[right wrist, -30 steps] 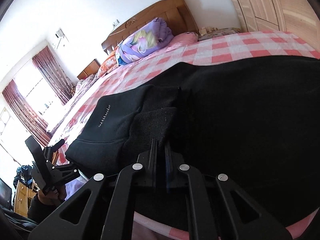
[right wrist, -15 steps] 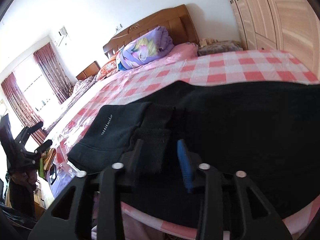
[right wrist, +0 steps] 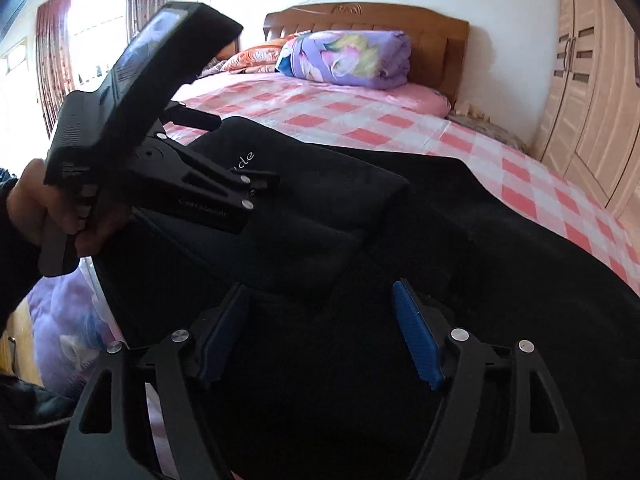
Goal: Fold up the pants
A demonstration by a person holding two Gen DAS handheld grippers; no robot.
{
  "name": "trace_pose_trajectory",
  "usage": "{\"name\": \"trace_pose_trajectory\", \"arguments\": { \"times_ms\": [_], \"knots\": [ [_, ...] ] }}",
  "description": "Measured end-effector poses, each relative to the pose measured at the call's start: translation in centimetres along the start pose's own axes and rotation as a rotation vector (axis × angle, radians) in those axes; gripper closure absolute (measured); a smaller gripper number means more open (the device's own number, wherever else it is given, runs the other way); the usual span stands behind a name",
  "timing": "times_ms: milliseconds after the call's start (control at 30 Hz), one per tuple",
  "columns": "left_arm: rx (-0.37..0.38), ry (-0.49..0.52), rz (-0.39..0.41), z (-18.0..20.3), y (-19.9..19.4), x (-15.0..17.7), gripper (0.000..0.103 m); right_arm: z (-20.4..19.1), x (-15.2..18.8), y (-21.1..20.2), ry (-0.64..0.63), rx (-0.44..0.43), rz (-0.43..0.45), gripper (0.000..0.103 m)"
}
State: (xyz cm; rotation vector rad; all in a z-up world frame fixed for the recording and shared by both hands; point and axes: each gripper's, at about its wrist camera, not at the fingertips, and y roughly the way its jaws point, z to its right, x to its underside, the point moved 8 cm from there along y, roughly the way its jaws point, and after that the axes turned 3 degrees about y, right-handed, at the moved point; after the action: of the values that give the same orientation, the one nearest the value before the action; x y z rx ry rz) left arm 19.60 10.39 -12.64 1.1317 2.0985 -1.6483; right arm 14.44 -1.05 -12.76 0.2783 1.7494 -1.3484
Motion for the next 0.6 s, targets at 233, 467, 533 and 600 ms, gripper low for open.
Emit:
{"name": "trace_pose_trajectory", "arguments": {
  "times_ms": [233,467,533,600],
  "knots": [
    [-0.073,0.041,0.048,0.5,-1.5,0.1,0.002,0.2,0.2,-0.4,0.027,-0.009,0.009,0.031],
    [0.039,-0.087,0.036,-0.7,-2.3,3.1,0.002,0.5,0.0,-0.2,0.035,-0.015,0.019,0.031],
    [0.051,-0.098,0.034,-0.8,-2.3,3.3,0.002,0.5,0.0,-0.2,0.036,-0.016,0.022,0.031],
    [0.038,-0.088,0.034,-0.6,-2.3,3.3,0.002,0.5,-0.1,-0.2,0.038,-0.016,0.024,0.031]
  ]
}}
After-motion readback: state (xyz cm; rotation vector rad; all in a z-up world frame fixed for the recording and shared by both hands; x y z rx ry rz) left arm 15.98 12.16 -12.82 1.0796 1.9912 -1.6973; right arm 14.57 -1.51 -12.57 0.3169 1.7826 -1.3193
